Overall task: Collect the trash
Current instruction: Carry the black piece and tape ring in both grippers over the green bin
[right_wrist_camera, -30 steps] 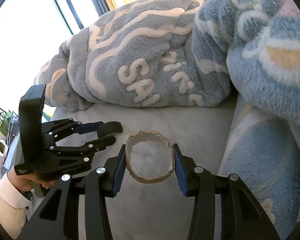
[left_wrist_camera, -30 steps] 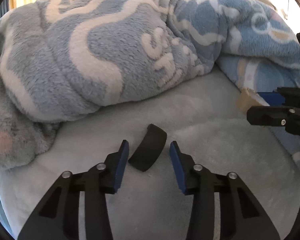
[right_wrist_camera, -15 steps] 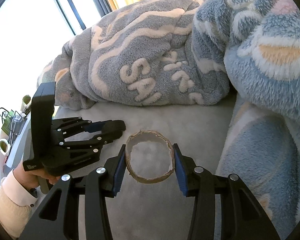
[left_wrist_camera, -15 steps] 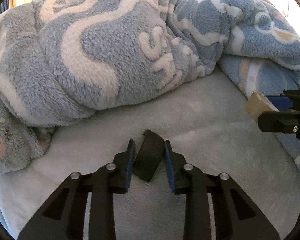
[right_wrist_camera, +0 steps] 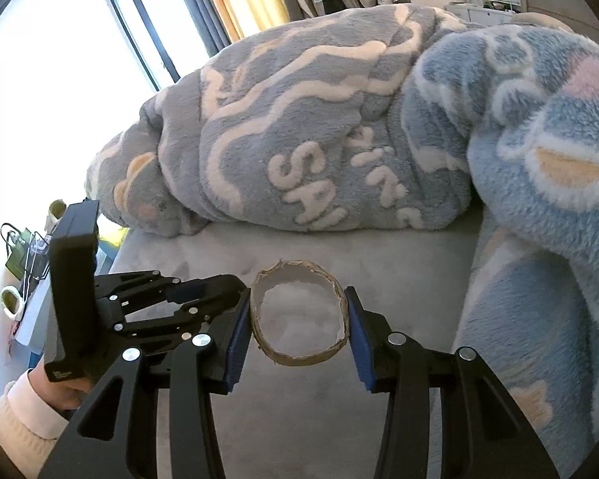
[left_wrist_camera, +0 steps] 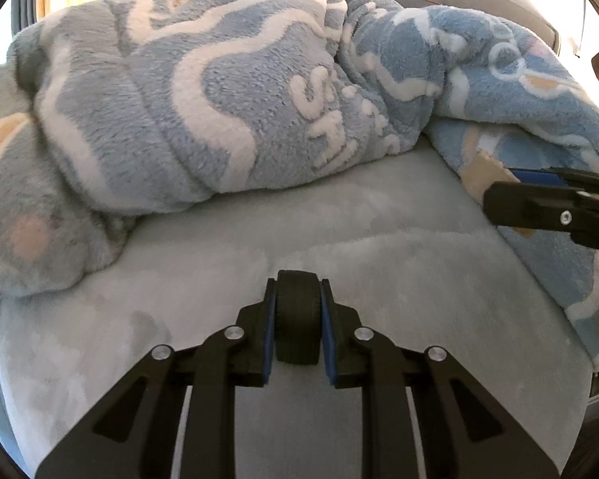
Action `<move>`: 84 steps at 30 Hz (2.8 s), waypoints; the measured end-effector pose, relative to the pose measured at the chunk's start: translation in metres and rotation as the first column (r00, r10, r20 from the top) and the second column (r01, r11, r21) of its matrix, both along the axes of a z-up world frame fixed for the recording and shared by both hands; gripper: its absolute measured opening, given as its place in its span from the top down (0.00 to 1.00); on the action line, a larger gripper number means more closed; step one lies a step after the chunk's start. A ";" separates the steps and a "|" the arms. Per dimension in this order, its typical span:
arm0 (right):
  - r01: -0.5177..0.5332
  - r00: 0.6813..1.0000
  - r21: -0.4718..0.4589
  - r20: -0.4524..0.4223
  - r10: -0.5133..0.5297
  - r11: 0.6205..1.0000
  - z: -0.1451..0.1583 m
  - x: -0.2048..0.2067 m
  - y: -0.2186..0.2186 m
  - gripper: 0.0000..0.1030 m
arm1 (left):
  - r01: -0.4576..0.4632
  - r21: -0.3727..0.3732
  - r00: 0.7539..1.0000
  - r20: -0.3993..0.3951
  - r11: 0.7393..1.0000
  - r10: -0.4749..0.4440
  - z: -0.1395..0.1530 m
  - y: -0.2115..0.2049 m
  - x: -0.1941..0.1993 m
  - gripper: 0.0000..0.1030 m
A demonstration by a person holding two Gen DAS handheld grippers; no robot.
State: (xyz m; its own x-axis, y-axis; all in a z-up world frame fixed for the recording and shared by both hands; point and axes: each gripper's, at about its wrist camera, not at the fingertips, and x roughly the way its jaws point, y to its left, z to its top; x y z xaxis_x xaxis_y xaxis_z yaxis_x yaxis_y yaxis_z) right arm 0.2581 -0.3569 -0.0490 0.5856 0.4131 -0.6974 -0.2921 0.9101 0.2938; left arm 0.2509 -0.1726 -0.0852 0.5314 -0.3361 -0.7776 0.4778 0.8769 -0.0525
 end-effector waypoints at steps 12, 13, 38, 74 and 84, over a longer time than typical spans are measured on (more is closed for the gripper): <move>-0.053 0.999 -0.018 0.003 0.053 0.998 0.001 -0.021 0.045 0.56 | -0.135 -0.058 0.991 0.010 0.989 0.136 0.019 0.044 -0.037 0.79; -0.056 0.998 -0.019 0.005 0.056 0.998 0.001 -0.023 0.048 0.56 | -0.139 -0.058 0.990 0.015 0.989 0.140 0.022 0.046 -0.040 0.79; -0.182 0.983 -0.034 0.035 0.183 0.983 0.006 -0.088 0.144 0.56 | -0.343 -0.088 0.937 0.044 0.935 0.347 0.053 0.150 -0.138 0.79; -0.477 0.877 -0.036 0.051 0.479 0.878 0.005 -0.157 0.369 0.56 | -0.601 -0.003 0.798 -0.059 0.799 0.600 0.005 0.361 -0.230 0.79; -0.526 0.850 -0.048 0.010 0.527 0.849 -0.017 -0.164 0.417 0.56 | -0.630 0.024 0.759 -0.193 0.776 0.622 -0.036 0.399 -0.247 0.79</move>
State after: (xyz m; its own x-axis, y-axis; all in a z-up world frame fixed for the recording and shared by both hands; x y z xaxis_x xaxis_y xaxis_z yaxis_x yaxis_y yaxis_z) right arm 0.0945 0.0603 -0.0663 0.3038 0.6343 -0.7109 -0.7371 0.6293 0.2465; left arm 0.0044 0.2260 -0.1212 0.4867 -0.0105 -0.8735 -0.1990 0.9723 -0.1225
